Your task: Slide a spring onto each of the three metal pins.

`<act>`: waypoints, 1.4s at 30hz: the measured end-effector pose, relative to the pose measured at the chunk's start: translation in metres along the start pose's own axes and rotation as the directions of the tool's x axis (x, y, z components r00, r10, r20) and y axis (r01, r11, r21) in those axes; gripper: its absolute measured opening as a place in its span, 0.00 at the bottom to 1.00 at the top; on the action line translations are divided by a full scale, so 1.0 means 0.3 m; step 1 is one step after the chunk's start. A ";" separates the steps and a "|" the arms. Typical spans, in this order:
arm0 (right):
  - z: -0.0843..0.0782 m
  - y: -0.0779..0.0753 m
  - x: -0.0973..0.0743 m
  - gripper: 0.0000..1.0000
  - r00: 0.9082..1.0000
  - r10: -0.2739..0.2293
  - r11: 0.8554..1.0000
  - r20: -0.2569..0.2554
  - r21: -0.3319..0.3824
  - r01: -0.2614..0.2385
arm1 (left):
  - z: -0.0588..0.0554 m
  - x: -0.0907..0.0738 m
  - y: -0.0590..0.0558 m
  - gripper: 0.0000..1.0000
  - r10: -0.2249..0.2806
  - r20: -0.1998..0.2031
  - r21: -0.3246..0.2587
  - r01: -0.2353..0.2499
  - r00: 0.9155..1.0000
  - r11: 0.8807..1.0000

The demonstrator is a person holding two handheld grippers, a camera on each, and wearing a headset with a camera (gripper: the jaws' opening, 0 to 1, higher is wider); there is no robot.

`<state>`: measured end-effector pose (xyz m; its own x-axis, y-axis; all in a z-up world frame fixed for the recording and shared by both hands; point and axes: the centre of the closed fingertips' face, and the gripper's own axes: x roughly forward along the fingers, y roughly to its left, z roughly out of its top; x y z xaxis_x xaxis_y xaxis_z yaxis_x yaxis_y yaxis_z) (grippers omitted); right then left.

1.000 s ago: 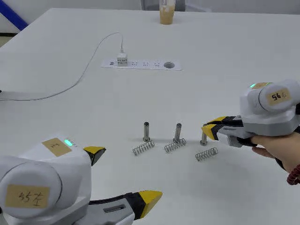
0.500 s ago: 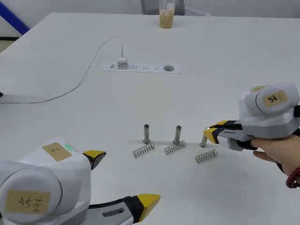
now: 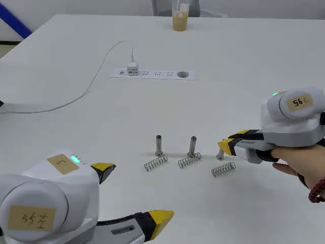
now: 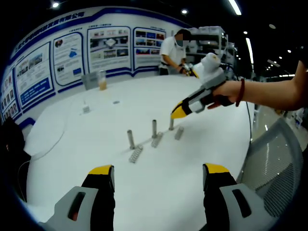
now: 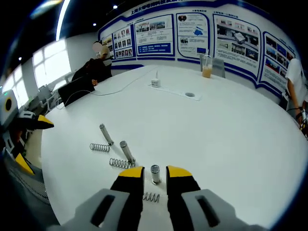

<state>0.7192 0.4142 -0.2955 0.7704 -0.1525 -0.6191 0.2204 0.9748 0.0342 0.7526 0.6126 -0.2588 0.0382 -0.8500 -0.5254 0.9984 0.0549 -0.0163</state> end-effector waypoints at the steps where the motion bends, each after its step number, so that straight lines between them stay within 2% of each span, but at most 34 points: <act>1: 0.000 0.002 -0.004 0.20 1.000 0.003 1.000 0.000 0.003 -0.003 | -0.001 0.000 0.001 0.77 0.000 -0.001 0.002 0.000 1.000 1.000; 9: 0.029 0.030 -0.044 0.28 0.998 0.037 0.999 0.049 0.013 -0.038 | 0.003 0.004 0.014 0.74 0.001 0.003 0.006 -0.001 1.000 1.000; 11: 0.044 0.039 -0.056 0.31 0.996 0.050 0.998 0.075 0.020 -0.052 | 0.001 0.008 0.019 0.74 0.002 -0.001 0.010 -0.002 1.000 1.000; 18: 0.060 0.070 -0.091 0.43 0.989 0.092 0.995 0.117 0.032 -0.097 | 0.001 0.021 0.035 0.72 -0.003 -0.007 0.028 0.003 1.000 1.000; 22: 0.064 0.094 -0.112 0.49 0.982 0.122 0.992 0.142 0.015 -0.126 | -0.003 0.035 0.047 0.70 -0.006 -0.015 0.045 0.007 1.000 0.999; 28: 0.059 0.123 -0.143 0.53 0.973 0.158 0.987 0.169 0.005 -0.161 | 0.006 0.058 0.071 0.70 -0.003 0.003 0.060 0.003 1.000 0.998; 39: 0.027 0.169 -0.176 0.63 0.959 0.208 0.977 0.194 0.007 -0.214 | -0.008 0.123 0.110 0.59 -0.039 -0.041 0.108 0.043 0.998 0.993; 42: 0.012 0.180 -0.183 0.64 0.957 0.221 0.973 0.187 0.017 -0.228 | -0.008 0.146 0.130 0.61 -0.030 -0.041 0.121 0.035 0.999 0.992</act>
<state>0.6910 0.4745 -0.2567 0.8981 0.0392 -0.4380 0.0488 0.9810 0.1880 0.7932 0.5787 -0.2844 0.0062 -0.8293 -0.5588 0.9969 -0.0384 0.0681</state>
